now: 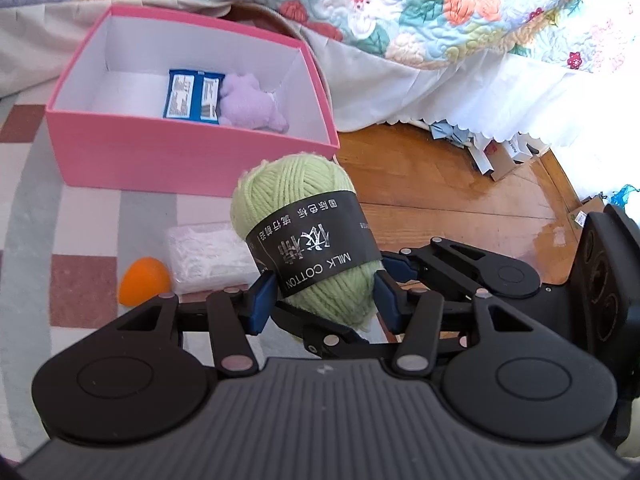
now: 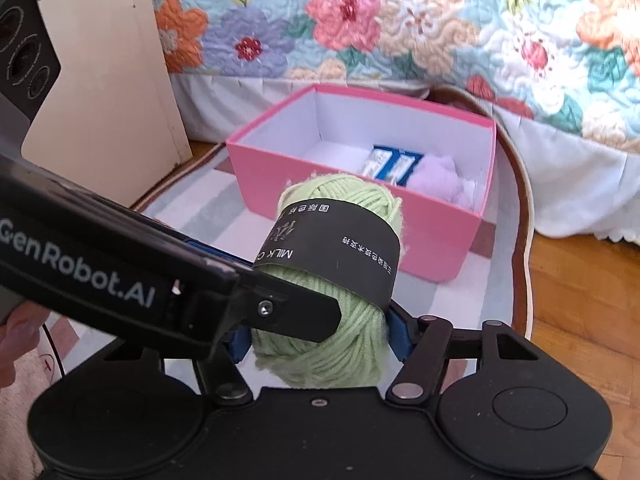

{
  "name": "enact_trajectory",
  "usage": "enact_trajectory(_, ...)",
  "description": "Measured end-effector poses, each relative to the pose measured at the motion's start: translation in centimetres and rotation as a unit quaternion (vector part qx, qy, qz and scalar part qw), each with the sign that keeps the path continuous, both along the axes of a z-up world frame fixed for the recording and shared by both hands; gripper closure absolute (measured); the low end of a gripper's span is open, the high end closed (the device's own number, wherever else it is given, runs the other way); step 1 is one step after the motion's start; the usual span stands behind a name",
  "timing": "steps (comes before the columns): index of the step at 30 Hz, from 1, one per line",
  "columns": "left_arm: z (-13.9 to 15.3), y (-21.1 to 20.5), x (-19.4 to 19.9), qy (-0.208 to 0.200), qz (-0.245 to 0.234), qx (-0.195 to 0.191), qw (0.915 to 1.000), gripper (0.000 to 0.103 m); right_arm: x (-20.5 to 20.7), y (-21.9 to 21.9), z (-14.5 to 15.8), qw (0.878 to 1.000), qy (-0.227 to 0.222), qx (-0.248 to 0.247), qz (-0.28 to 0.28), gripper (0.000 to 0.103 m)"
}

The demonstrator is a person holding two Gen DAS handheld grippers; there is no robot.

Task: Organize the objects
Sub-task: 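Lift the yarn ball with the left gripper and carry it over the box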

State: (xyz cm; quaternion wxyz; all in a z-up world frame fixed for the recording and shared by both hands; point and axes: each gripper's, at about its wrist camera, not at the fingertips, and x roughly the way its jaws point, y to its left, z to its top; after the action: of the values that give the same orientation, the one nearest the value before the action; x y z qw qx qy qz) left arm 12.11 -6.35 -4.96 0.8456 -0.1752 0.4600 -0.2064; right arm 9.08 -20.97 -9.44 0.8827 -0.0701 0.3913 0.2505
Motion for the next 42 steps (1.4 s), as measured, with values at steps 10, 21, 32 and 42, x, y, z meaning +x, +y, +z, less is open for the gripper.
enact_trajectory(10,2.7,1.7,-0.9,0.004,0.004,0.024,0.9997,0.052,-1.0,2.5,2.4,1.0,-0.015,-0.004,0.022,0.036)
enact_trajectory(21,4.5,2.5,1.1,0.015,0.028,0.05,0.9982,0.051,0.8,3.6,3.3,1.0,-0.023,0.009,0.009,0.036)
enact_trajectory(32,6.9,3.6,3.1,-0.011,0.039,0.067,0.9969,0.051,3.5,4.3,5.1,0.999,-0.035,0.027,0.003,0.036)
enact_trajectory(42,7.1,5.7,6.2,-0.01,0.058,0.06,0.9965,0.051,6.7,6.5,5.7,0.999,-0.029,0.025,0.011,0.036)
